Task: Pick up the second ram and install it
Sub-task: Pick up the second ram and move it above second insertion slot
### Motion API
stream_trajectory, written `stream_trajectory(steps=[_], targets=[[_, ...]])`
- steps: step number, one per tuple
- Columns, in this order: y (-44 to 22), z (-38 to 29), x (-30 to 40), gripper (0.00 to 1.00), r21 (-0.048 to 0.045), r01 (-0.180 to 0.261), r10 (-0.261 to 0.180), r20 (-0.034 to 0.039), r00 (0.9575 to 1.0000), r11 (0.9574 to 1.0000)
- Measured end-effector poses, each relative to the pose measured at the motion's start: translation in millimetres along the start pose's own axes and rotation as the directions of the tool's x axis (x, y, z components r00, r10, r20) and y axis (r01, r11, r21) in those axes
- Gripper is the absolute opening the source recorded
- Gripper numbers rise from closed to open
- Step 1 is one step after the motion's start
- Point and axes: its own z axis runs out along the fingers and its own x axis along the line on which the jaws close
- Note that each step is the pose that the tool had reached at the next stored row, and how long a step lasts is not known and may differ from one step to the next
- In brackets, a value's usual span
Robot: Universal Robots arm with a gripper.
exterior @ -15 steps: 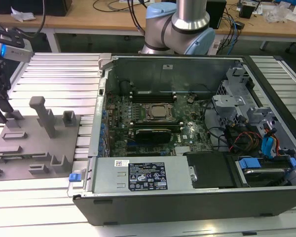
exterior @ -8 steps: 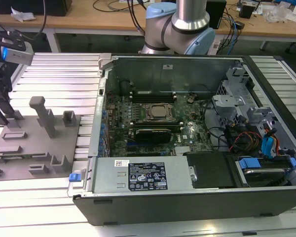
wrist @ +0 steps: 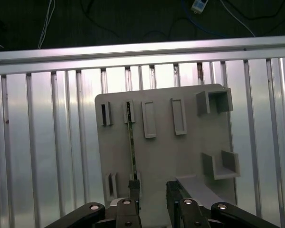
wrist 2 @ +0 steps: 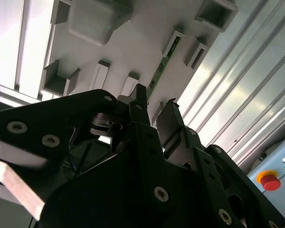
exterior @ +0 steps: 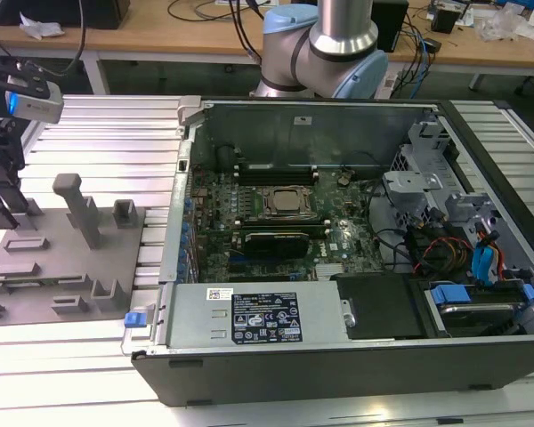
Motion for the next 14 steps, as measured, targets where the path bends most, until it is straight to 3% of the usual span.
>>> stream_trajectory(steps=[7, 14], targets=[[-0.4, 9.5, 0.8, 0.36, 0.0000, 0.000, 0.000, -0.0001, 1.0000, 1.0000], [0.3, 16.5, 8.0, 0.36, -0.0003, 0.018, -0.018, -0.0007, 0.9998, 0.9998]])
